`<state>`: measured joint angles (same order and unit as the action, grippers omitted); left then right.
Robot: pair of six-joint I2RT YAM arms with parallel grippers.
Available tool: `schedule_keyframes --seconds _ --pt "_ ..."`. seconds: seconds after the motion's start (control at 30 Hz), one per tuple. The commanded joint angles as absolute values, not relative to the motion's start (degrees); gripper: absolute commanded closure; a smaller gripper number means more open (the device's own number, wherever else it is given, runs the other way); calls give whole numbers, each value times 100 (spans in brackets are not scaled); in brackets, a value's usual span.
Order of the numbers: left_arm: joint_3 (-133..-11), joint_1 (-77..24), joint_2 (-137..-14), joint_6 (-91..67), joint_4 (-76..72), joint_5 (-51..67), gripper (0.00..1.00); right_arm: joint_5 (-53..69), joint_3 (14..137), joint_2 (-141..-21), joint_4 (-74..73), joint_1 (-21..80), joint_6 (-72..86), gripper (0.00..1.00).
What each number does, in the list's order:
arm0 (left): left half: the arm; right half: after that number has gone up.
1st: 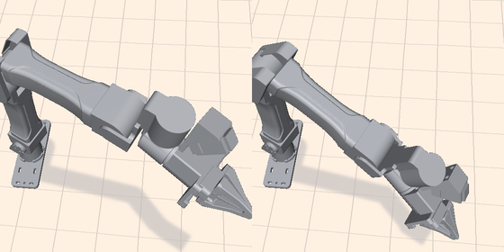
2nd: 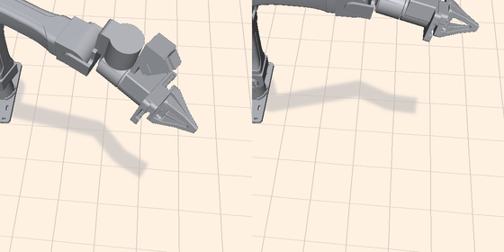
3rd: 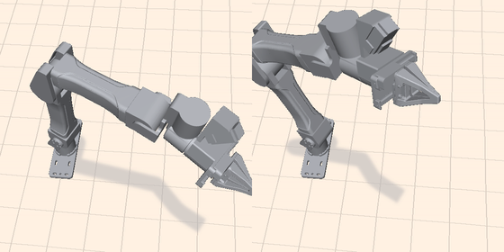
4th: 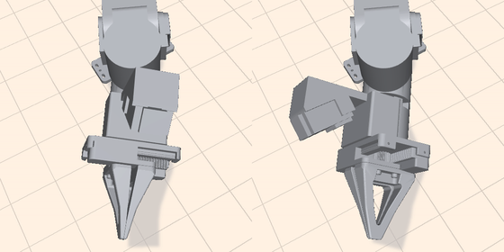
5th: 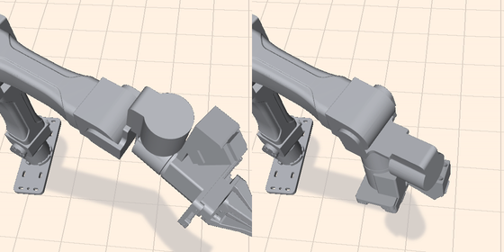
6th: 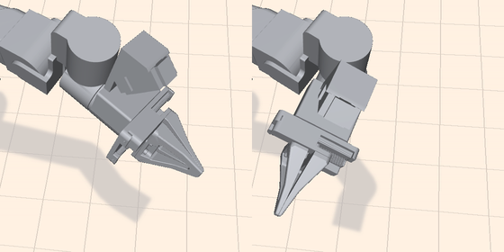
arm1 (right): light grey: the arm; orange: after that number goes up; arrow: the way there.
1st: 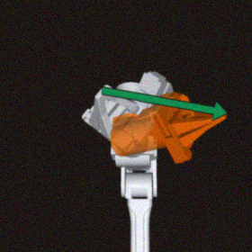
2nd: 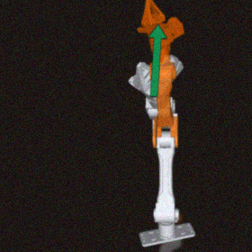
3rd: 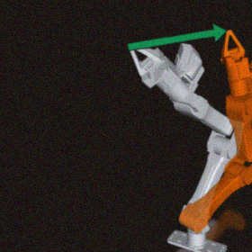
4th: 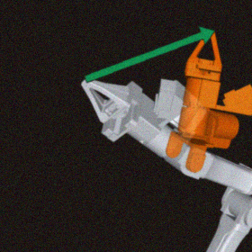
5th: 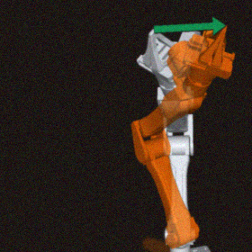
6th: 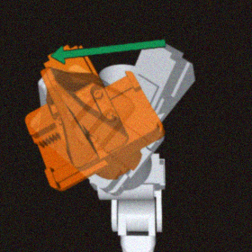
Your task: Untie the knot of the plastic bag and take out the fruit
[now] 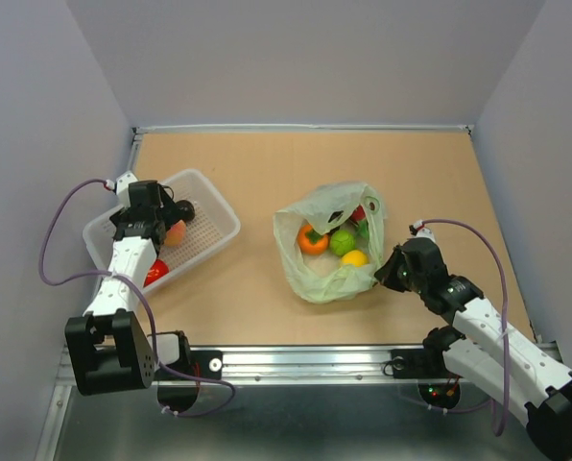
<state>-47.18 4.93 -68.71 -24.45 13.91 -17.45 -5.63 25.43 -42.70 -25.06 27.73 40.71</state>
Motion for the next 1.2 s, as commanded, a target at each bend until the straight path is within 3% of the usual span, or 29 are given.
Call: schedule_keyframes --seconds 0.0,0.27,0.57,0.73,0.83,1.17 --pt "-4755 492 -6549 -2242 1292 -1539 1 -536 2558 -4184 -2487 2742 4017 94" --pt "-4895 19 -5925 -1898 1616 -449 1 -659 2549 -4131 -2496 2751 4060 92" --pt "-5343 -3442 -5476 -3252 1354 -315 5 -703 2610 -4333 -2505 2742 4061 93" --pt "-5905 -5138 -6395 -3718 1135 -1071 10 -729 2619 -4403 -2505 2751 4078 93" --pt "-6203 -5597 -6976 -3797 1002 -1247 10 -721 2619 -4421 -2496 2751 4096 93" --pt "-7294 -6012 -9287 -3552 686 -1538 12 -650 2672 -4377 -2522 2751 4131 92"
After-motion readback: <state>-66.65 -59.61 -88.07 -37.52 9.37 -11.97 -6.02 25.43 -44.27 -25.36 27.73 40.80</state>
